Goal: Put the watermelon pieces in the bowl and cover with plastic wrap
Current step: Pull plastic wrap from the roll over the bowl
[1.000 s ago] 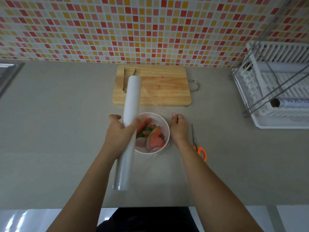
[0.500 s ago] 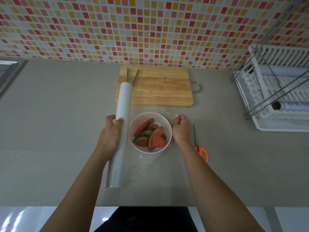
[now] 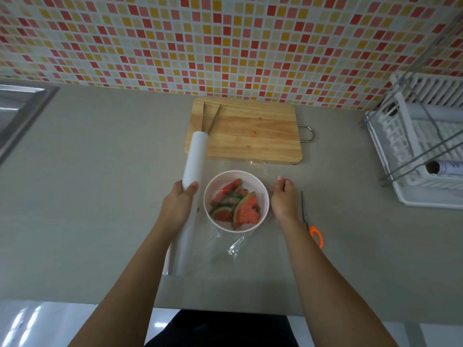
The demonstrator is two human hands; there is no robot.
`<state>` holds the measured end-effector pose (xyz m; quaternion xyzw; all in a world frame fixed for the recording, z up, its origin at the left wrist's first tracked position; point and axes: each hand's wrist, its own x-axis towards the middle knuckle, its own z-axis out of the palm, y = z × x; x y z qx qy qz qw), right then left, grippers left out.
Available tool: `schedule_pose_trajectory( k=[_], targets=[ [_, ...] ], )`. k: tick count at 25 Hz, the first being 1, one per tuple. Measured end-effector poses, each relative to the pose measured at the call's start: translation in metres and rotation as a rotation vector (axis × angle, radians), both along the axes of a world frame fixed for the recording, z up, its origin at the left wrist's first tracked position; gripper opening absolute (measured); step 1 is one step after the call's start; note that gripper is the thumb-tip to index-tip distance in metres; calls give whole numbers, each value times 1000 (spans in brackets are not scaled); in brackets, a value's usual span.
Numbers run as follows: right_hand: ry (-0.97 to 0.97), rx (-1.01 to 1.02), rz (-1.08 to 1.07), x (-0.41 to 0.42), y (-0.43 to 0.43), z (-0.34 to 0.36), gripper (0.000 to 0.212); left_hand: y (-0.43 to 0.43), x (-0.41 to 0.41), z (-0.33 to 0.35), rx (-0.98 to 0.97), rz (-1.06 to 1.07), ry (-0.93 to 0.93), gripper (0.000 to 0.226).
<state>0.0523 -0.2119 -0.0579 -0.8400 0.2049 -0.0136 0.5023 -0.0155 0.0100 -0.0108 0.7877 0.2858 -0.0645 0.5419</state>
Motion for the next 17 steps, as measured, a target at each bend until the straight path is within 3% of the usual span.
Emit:
schedule_pose_trajectory(
  k=[5,9,11,13,15,17],
  targets=[
    [196,375,-44,1,3,-3,42,-9,3,-5,105,-44,5,48],
    [256,371,-122,4,-1,9,49,-12,5,-6,122,-72,3,48],
    [147,205,-187,2,-3,18,56,-12,5,-6,123,-72,-9,48],
    [-145,191,-172,-10,-1,31,46,-12,5,-7,131,-70,-21,47],
    [-271,304,51,-27,6,34,47,-13,5,-7,138,-60,-26,46],
    [-199,401,267,-42,17,25,70,-13,5,-8,147,-62,-28,46]
  ],
)
